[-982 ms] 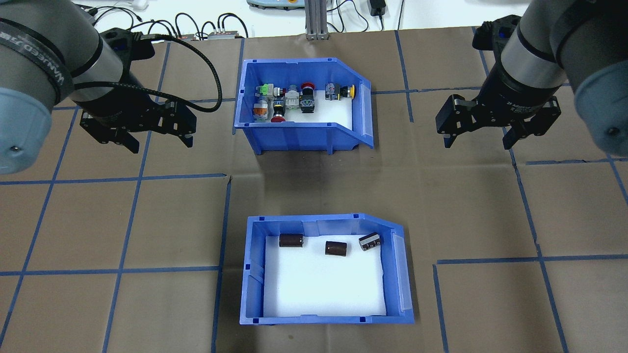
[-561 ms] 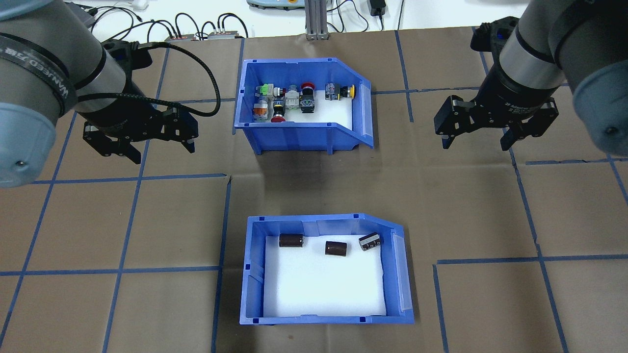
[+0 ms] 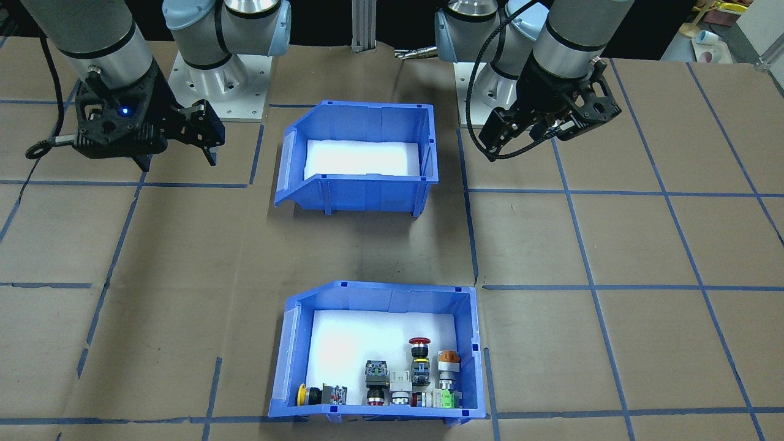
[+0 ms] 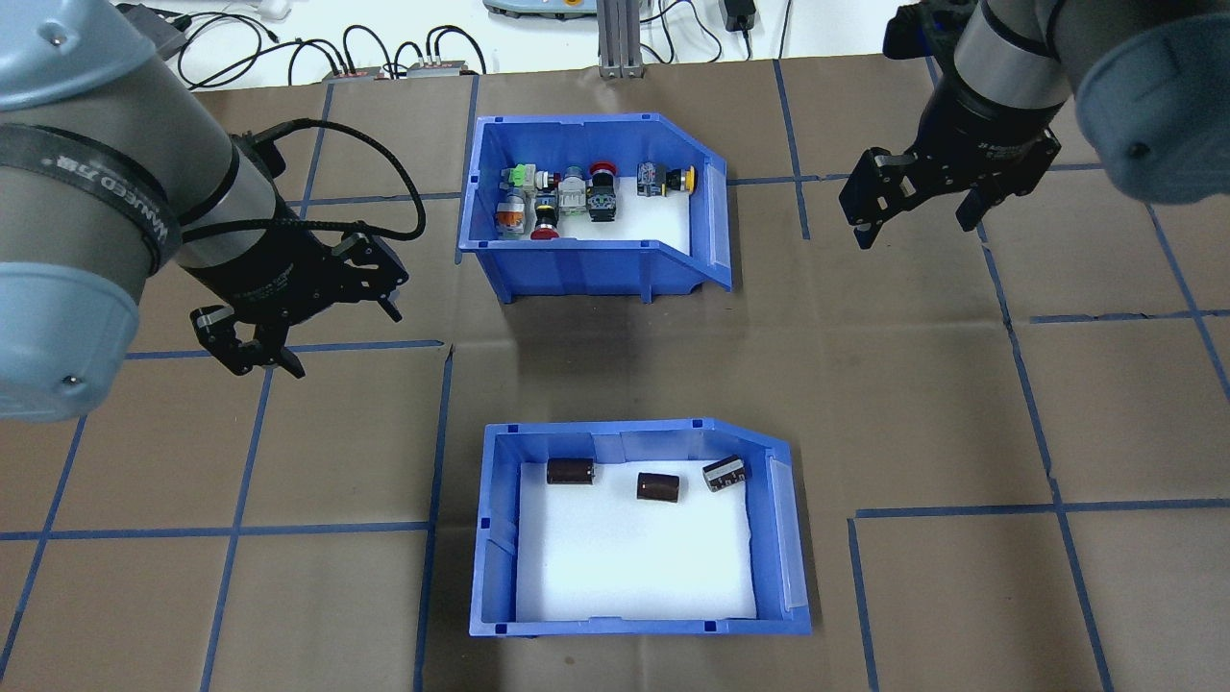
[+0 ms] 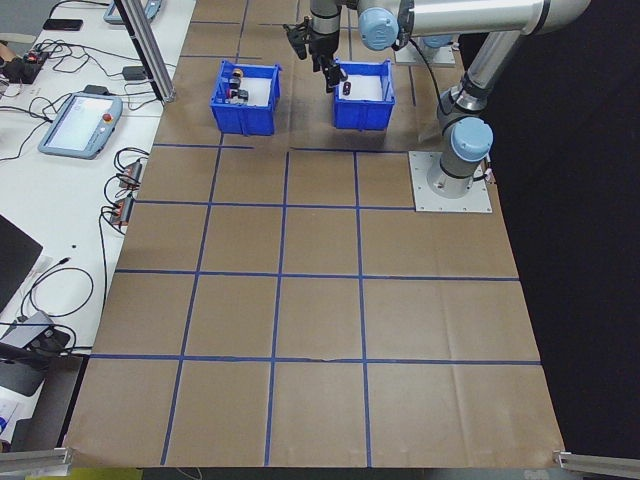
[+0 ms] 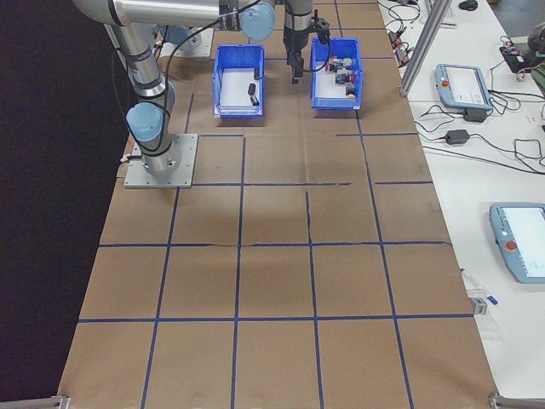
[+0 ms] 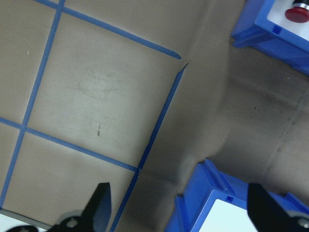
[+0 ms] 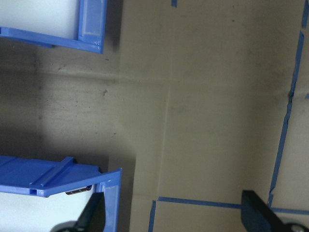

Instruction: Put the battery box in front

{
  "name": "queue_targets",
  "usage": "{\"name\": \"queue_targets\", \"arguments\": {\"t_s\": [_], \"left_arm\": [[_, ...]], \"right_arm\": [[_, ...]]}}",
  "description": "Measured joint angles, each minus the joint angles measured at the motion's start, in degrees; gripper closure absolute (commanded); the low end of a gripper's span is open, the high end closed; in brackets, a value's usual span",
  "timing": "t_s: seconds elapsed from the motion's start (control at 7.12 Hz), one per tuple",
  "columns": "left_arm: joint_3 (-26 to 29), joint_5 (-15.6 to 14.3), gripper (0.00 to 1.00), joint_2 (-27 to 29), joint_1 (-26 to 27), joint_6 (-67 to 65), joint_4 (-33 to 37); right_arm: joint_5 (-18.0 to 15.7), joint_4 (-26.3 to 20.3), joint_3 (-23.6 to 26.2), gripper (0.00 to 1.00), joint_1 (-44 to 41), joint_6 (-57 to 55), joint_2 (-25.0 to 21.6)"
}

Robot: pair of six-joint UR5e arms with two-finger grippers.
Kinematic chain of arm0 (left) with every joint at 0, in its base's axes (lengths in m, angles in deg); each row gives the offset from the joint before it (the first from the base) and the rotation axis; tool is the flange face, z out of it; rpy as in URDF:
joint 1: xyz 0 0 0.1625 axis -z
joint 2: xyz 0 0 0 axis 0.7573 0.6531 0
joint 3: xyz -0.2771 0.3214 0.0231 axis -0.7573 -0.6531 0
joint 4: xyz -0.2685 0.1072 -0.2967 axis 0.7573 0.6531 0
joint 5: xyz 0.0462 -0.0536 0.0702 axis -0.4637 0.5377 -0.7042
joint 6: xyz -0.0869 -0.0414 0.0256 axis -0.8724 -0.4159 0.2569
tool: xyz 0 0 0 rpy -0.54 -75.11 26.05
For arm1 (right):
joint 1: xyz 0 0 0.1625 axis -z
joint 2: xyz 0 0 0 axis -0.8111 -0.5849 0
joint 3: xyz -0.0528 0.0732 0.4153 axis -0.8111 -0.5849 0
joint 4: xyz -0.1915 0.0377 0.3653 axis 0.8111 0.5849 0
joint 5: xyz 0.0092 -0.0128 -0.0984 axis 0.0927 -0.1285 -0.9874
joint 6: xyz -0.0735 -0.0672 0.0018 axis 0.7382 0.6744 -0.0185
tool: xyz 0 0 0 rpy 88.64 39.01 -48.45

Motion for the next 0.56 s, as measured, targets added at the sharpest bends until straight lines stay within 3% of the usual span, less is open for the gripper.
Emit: {"name": "queue_targets", "arguments": {"t_s": [0.56], "left_arm": [[-5.6, -0.2, 0.01, -1.8, 14.8, -31.7, -1.2]], "right_arm": [[1.5, -0.2, -12.9, 0.00, -3.1, 29.2, 11.3]]}}
